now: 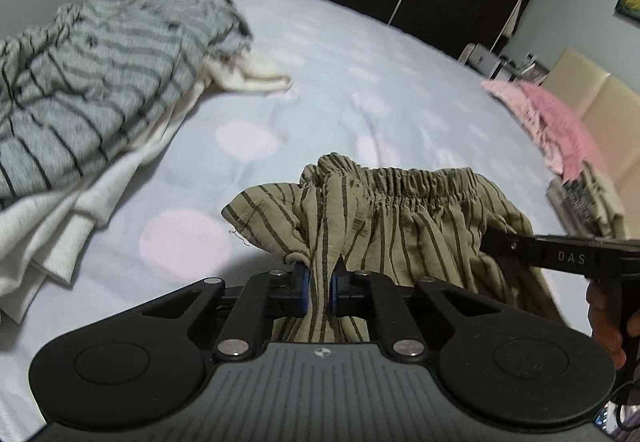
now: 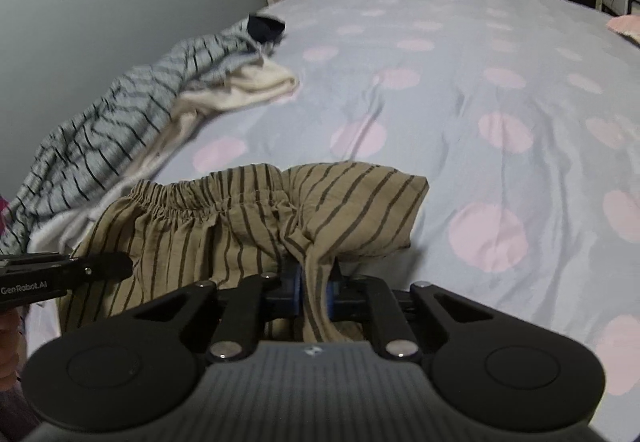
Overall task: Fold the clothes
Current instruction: 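Grasp the waistband edge of the folded trousers with both grippers, then carry the folded trousers with both grippers toward the stack of clothes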
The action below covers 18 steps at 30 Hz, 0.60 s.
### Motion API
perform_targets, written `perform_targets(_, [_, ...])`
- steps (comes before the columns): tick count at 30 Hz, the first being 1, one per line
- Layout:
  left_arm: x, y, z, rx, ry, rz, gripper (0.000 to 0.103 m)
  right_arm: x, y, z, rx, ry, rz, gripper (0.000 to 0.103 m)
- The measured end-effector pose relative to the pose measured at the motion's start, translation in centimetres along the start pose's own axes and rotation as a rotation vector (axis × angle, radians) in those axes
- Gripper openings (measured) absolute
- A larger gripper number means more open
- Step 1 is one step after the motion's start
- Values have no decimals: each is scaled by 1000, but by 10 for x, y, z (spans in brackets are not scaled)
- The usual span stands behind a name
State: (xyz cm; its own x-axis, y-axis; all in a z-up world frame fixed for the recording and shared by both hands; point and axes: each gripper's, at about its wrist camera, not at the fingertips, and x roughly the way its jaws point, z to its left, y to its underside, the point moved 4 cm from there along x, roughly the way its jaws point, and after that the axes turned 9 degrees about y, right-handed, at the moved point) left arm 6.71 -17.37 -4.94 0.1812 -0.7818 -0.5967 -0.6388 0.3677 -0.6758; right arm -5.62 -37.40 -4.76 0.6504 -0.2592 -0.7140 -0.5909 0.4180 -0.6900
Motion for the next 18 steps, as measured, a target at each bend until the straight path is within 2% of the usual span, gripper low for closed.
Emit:
perform_targets(7, [-12,-7,-51,75,93,-52,7,-68,-1,-25,51,34,-114,11])
perform_targets(12, [-7,-10,-103,139,204,-37,7,-125,12,-61,124,97,-183,11])
perform_targets(18, [7,-9,-169,237,338,0,7,-197,43,-112,234,200,-247,11])
